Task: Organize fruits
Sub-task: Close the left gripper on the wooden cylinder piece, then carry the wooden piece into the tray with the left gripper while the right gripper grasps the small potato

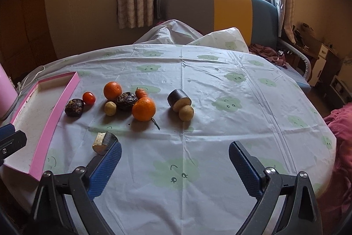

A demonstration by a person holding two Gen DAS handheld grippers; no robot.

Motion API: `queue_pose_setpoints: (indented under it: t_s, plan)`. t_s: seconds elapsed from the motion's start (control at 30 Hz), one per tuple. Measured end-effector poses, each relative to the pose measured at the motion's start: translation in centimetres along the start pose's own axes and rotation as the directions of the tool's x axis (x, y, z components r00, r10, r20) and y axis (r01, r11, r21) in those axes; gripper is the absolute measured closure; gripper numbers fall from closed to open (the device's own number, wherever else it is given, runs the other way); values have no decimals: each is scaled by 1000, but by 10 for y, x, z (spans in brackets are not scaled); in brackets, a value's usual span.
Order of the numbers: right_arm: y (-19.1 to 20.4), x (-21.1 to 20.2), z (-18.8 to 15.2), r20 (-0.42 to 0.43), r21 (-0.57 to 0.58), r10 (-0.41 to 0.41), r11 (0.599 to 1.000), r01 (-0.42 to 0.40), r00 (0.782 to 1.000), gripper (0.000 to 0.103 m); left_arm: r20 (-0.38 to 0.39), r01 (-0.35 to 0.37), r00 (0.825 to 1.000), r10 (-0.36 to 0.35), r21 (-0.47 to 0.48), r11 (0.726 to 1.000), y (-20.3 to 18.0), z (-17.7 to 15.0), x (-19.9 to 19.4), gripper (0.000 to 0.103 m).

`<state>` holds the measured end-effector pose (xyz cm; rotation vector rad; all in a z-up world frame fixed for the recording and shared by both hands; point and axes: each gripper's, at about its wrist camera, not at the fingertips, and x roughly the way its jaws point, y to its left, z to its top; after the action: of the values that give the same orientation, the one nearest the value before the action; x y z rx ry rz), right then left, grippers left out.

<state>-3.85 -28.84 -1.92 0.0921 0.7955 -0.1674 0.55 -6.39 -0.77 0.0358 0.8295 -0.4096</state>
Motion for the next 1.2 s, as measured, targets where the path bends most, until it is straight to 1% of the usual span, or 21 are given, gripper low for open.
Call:
queue_pose_setpoints:
  t_s: [0.03, 0.07, 0.17, 0.27, 0.4, 0.5, 0.57, 0.6, 0.63, 0.67, 0.7, 0.73, 0.77, 0.8, 0.87, 0.97, 1.1, 1.2]
  plan:
    - [-3, 2, 0, -10, 9, -2, 1000, 2, 1000, 22, -14, 18, 1000, -18, 21, 1000, -6, 1, 7, 37]
    - [-7, 3, -1, -21, 18, -5, 1000, 5, 1000, 29, -31, 36, 999, -35, 35, 999, -11, 2, 14, 37]
    - [-20, 6, -2, -38, 58, -6, 998, 8, 999, 31, -97, 93, 991, -89, 38, 995, -26, 5, 38, 38]
    - [-31, 9, -4, -49, 75, -21, 997, 24, 999, 32, -132, 114, 985, -108, 43, 993, -40, 6, 58, 39]
    - [-42, 17, -6, -71, 106, -19, 994, 27, 997, 32, -140, 109, 985, -102, 45, 993, -53, 9, 75, 39]
    - [-45, 20, -7, -76, 121, 6, 993, 3, 997, 32, -162, 96, 983, -88, 41, 994, -55, 10, 89, 39]
    - [-44, 22, -6, -73, 113, 23, 994, -15, 997, 32, -161, 80, 984, -71, 50, 996, -57, 11, 97, 40]
    - [-44, 23, -5, -72, 115, 34, 993, -26, 997, 32, -163, 86, 984, -78, 42, 995, -57, 11, 101, 50]
    - [-45, 25, -3, -74, 119, 47, 992, -38, 996, 32, -174, 98, 981, -90, 37, 995, -57, 11, 105, 65]
    - [-44, 27, -2, -76, 117, 57, 992, -48, 996, 35, -186, 104, 978, -95, 38, 994, -56, 10, 108, 66]
    - [-43, 29, 0, -77, 108, 63, 993, -54, 995, 39, -180, 113, 978, -105, 33, 993, -55, 9, 108, 67]
    - [-41, 32, 2, -82, 101, 70, 993, -62, 994, 48, -175, 124, 978, -117, 30, 992, -53, 8, 106, 67]
    - [-40, 35, 4, -85, 98, 83, 992, -75, 993, 53, -175, 133, 977, -126, 26, 991, -51, 6, 105, 67]
    - [-40, 39, 7, -84, 95, 96, 992, -88, 992, 54, -171, 133, 977, -127, 25, 991, -49, 5, 103, 67]
    - [-38, 47, 13, -84, 81, 110, 991, -103, 990, 59, -163, 117, 980, -112, 22, 993, -45, 2, 98, 67]
    - [-37, 63, 23, -95, 80, 137, 988, -129, 986, 59, -150, 114, 983, -110, 17, 993, -39, -4, 95, 67]
    - [-34, 89, 36, -133, 58, 160, 986, -153, 978, 59, -139, 118, 983, -116, 8, 993, -38, -5, 96, 67]
    - [-30, 105, 40, -163, 28, 148, 989, -146, 975, 59, -136, 123, 983, -120, 13, 992, -37, -5, 97, 68]
